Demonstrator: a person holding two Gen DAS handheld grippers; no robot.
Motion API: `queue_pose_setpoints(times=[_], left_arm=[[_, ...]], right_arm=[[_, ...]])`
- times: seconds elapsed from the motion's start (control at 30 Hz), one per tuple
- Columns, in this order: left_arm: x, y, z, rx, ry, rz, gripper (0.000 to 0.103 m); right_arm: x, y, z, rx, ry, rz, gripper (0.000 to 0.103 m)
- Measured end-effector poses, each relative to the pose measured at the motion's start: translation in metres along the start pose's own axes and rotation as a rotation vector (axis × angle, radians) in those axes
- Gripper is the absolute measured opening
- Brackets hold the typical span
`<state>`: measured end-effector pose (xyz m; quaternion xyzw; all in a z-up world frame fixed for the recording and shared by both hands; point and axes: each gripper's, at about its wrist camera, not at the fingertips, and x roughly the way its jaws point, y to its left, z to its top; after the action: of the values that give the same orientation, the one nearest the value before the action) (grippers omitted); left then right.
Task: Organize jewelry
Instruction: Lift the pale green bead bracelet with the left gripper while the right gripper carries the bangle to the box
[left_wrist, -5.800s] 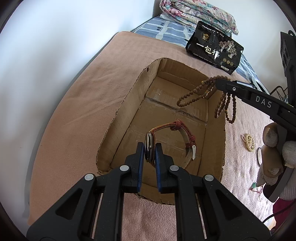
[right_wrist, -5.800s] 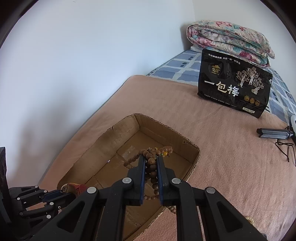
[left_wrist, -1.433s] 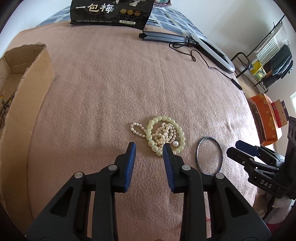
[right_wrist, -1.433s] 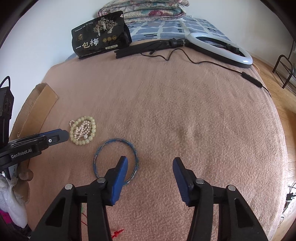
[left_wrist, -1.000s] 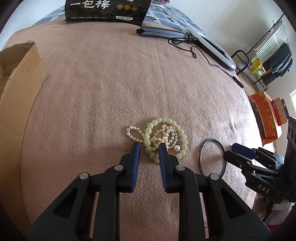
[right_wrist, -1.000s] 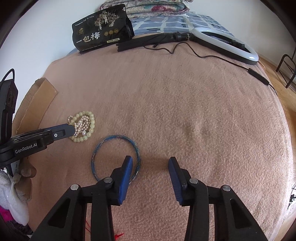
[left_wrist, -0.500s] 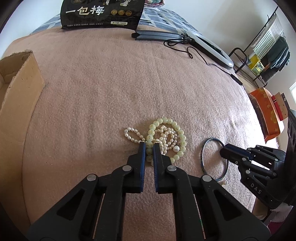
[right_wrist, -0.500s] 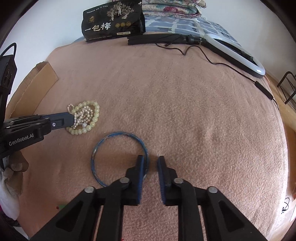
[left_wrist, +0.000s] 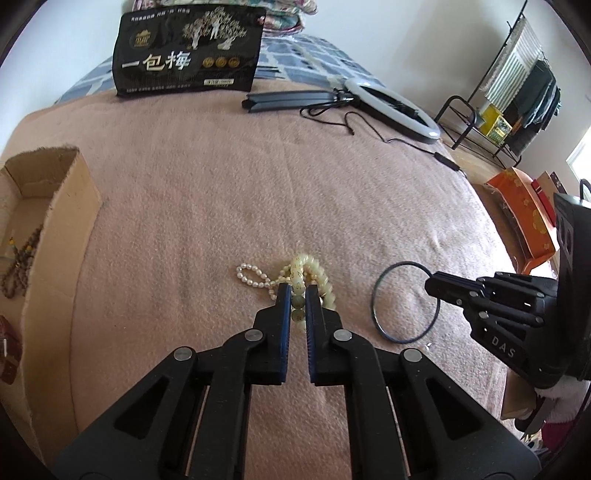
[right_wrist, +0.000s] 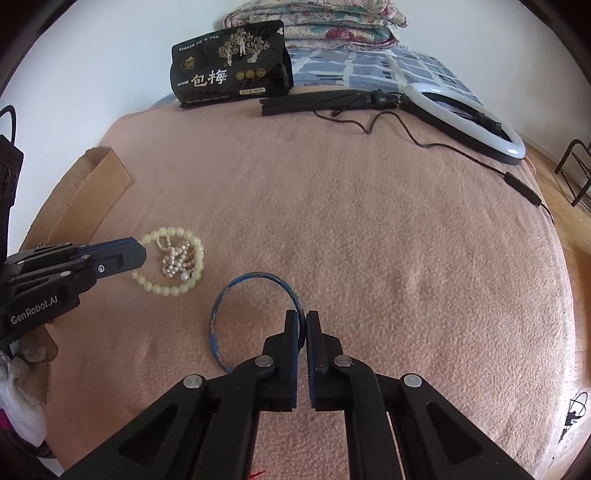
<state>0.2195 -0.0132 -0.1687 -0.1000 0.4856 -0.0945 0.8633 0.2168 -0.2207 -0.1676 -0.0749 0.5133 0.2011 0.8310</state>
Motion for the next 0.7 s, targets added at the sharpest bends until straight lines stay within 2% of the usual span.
queue_pose_setpoints(times=[0.4,0.7], left_arm=[[-0.032,-0.014,-0.008,0.050,-0.035,-0.005,0.005],[-0.060,-0.007,-0.011,0.045,-0.068,0.005,0.005]], right_arm=[[-0.029,0.013,0.003,-0.028,-0.056,-0.026,0.001],[-0.049,0.021,0.005,-0.040,-0.097,-0.040,0.001]])
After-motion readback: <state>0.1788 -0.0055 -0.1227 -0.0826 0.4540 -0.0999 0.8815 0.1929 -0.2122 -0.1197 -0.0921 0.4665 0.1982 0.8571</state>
